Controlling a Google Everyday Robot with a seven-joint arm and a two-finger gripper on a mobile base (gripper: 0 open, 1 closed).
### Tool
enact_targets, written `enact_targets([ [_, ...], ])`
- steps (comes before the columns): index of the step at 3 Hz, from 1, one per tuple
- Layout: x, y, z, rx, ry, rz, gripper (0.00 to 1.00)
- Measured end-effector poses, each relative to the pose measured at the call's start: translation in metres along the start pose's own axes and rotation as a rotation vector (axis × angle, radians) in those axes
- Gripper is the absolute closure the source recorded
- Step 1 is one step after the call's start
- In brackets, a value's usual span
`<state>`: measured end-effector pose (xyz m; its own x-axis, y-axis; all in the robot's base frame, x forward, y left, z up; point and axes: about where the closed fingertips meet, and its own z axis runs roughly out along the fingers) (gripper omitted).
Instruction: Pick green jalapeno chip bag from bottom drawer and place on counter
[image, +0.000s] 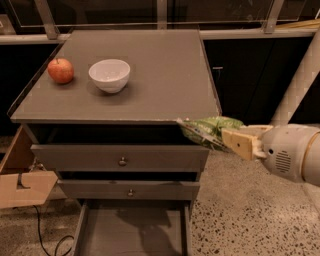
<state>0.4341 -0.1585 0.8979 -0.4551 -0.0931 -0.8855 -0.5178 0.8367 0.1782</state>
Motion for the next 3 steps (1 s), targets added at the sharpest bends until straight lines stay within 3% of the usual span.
enact_targets([
  [1,-0.015,-0.009,-0.006,0.043,-0.011,-0.010,1.00],
  [2,-0.055,-0.029,-0.030,0.134,-0.073,-0.057,1.00],
  [3,-0.077,-0.038,-0.045,0.181,-0.108,-0.086,1.00],
])
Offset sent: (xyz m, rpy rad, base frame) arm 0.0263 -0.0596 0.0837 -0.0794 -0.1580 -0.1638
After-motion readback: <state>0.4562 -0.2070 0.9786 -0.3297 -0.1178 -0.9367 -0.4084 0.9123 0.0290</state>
